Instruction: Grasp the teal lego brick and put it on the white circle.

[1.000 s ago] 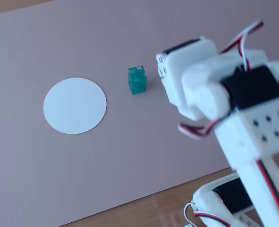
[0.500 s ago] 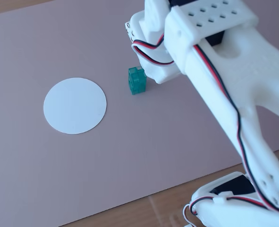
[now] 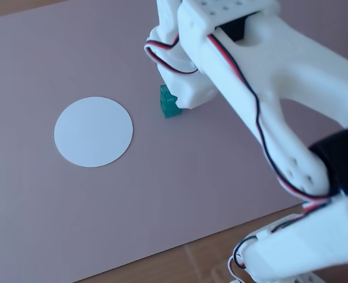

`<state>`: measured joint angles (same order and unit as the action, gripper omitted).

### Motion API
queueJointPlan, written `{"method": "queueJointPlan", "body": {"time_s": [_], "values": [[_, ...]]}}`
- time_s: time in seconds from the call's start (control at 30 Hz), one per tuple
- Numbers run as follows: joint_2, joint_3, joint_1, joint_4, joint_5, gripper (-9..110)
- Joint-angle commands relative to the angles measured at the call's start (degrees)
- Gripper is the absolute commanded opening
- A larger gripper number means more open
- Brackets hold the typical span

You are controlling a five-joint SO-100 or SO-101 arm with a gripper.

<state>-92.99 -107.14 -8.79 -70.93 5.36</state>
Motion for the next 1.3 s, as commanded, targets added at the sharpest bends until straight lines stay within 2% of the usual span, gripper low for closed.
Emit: {"method": "queueJointPlan", "body": {"time_s": [0.0, 0.1, 0.23, 0.3, 0.7, 0.97, 1.1, 1.27], "values": [[2.81, 3.08, -0.44, -0.26, -0.26, 35], [6.24, 4.39, -0.62, -0.26, -0.44, 28], [10.28, 5.54, -0.79, -0.26, -1.32, 7], [11.34, 5.54, -0.62, -0.26, -1.05, 4], [7.38, 3.6, 0.0, 0.09, -0.53, 3], [-8.09, 4.31, -0.7, -4.57, 1.76, 3], [-10.02, 12.3, -4.13, -10.37, 2.99, 3], [-4.04, 27.33, -9.76, -17.58, 4.13, 3]]}}
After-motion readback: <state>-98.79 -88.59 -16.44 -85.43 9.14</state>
